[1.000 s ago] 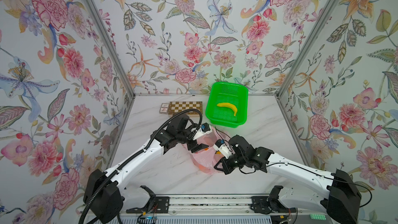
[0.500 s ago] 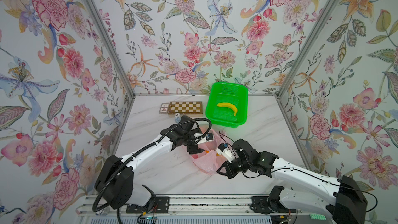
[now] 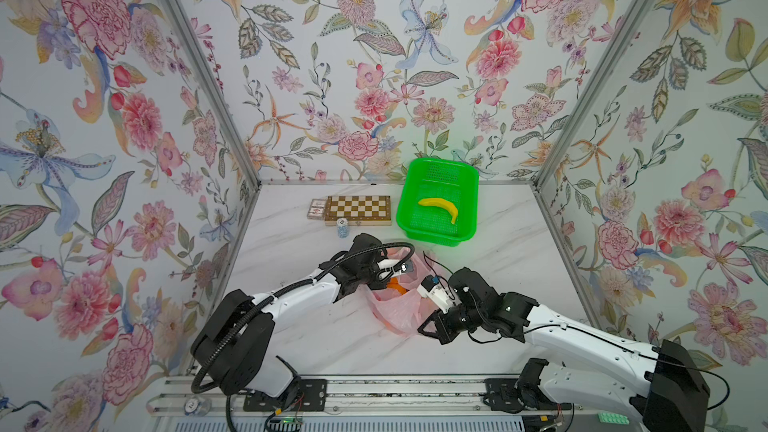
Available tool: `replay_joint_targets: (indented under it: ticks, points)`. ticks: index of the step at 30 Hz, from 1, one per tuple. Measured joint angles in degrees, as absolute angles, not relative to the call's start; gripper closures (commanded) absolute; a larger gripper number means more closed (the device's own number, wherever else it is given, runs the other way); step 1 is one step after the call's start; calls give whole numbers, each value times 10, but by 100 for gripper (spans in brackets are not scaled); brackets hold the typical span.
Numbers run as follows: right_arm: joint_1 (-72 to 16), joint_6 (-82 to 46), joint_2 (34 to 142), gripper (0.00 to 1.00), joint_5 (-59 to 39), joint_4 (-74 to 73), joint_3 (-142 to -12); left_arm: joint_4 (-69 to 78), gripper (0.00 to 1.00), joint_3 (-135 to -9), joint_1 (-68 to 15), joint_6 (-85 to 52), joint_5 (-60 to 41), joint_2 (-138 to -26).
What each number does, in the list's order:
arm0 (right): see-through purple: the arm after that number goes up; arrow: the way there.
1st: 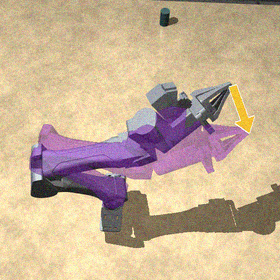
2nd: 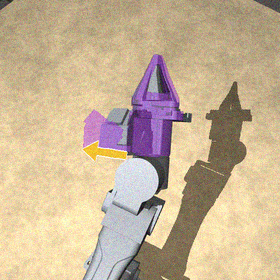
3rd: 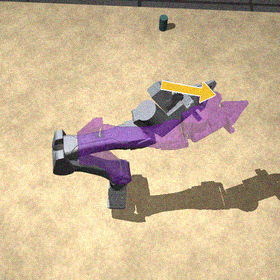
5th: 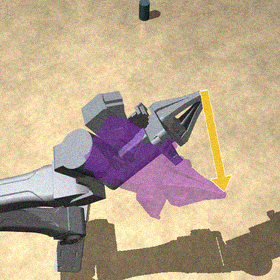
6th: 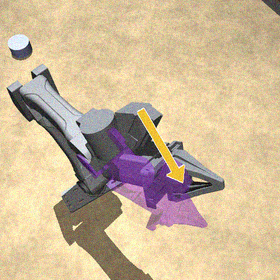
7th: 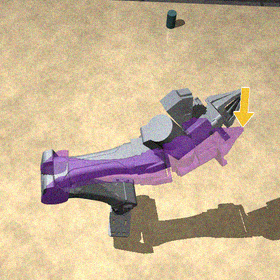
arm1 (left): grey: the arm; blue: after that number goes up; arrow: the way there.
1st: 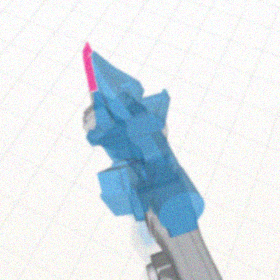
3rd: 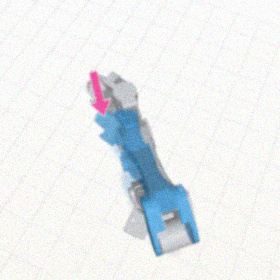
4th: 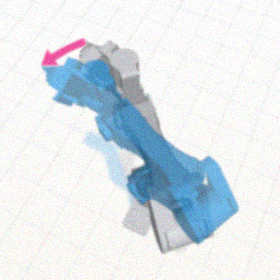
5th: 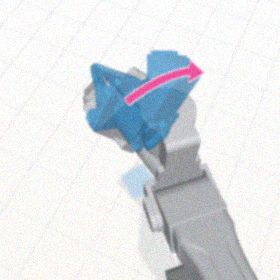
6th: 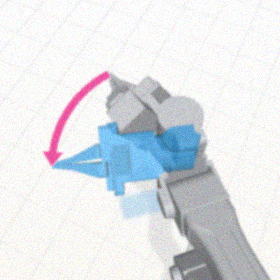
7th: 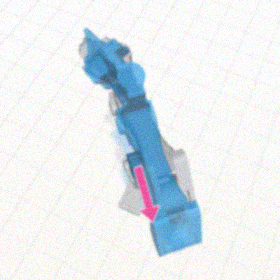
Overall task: Untie the knot of the plastic bag and take out the fruit
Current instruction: 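Pull the bag rims apart with both grippers to widen the opening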
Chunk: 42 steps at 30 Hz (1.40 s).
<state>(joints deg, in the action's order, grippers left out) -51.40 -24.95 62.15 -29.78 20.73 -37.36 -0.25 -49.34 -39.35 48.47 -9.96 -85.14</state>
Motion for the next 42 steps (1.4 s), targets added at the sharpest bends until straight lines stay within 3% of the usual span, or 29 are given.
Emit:
replay_joint_targets:
  ticks: [6, 10, 17, 22, 27, 36, 42]
  points:
    - [-523, -251, 623, 100, -296, 185, -371, 80, 89, -528, -393, 350, -51, -852]
    - [-555, -256, 653, 99, -296, 156, -359, 108, 89, -587, -386, 239, -7, -866]
    - [-566, -262, 646, 45, -253, 176, -367, 120, 71, -617, -374, 119, 3, -875]
    - [-559, -268, 583, 26, -178, 188, -417, 107, 65, -627, -374, 78, -1, -876]
    - [-534, -270, 570, 19, -136, 178, -477, 99, 62, -632, -374, 56, -6, -878]
    - [-495, -303, 627, 22, -119, 85, -512, 85, 59, -637, -374, 33, -6, -878]
    - [-467, -344, 678, 15, -131, 9, -521, 83, 59, -637, -373, 19, -6, -878]
